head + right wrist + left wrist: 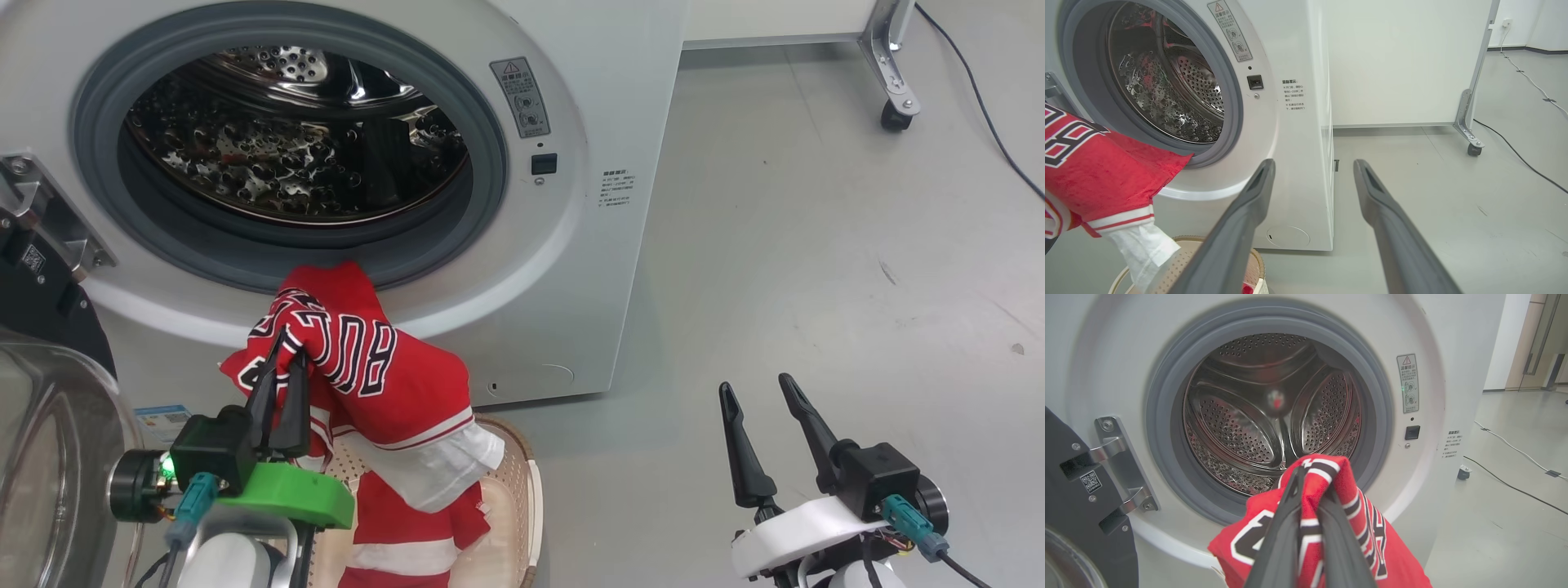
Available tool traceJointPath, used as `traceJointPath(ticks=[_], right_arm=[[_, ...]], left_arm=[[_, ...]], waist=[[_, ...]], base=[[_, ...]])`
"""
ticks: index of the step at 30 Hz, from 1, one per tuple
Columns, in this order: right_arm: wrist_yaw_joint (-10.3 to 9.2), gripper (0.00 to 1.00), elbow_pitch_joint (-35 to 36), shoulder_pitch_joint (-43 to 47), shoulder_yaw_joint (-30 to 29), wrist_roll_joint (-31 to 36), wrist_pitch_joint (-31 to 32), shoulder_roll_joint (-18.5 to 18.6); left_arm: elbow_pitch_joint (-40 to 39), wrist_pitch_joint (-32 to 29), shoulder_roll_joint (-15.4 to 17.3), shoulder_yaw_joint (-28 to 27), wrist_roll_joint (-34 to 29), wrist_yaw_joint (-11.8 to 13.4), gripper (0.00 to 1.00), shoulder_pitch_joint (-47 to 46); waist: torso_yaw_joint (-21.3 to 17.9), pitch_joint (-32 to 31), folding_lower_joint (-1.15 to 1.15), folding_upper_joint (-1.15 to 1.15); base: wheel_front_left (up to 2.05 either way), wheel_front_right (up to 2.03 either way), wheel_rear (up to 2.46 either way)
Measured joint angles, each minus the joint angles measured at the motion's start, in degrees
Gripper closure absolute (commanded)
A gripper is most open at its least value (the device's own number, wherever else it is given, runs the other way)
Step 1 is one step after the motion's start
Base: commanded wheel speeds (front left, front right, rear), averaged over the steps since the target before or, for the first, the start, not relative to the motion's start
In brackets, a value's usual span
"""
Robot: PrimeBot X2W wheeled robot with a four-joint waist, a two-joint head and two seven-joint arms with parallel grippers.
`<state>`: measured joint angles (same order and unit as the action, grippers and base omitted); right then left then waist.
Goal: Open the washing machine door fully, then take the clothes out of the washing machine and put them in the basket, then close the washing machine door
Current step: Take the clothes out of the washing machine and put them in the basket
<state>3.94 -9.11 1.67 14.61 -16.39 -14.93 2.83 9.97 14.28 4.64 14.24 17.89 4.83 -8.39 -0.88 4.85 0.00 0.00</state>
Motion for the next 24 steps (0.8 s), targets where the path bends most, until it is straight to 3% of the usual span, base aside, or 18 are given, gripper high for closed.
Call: traceJointPath(ticks=[15,24], right_arm=[[0.03,0.0,1.7,0.9,0.0,0.0,0.0,0.0],[0.54,0.0,3.6,0.5,0.2,0.2,0.0,-0.1]], left_arm=[[-2.2,0.0,-0.7,0.6,0.4,0.5,1.0,4.0],[0.7,0.0,-1.6,1.5,2.3,0.5,1.0,4.3]], waist=[[0.0,0.7,0.0,0.0],[-0.2,4.0,0.0,0.0]], base=[[0.0,0.0,0.0],[0.0,0.0,0.0]])
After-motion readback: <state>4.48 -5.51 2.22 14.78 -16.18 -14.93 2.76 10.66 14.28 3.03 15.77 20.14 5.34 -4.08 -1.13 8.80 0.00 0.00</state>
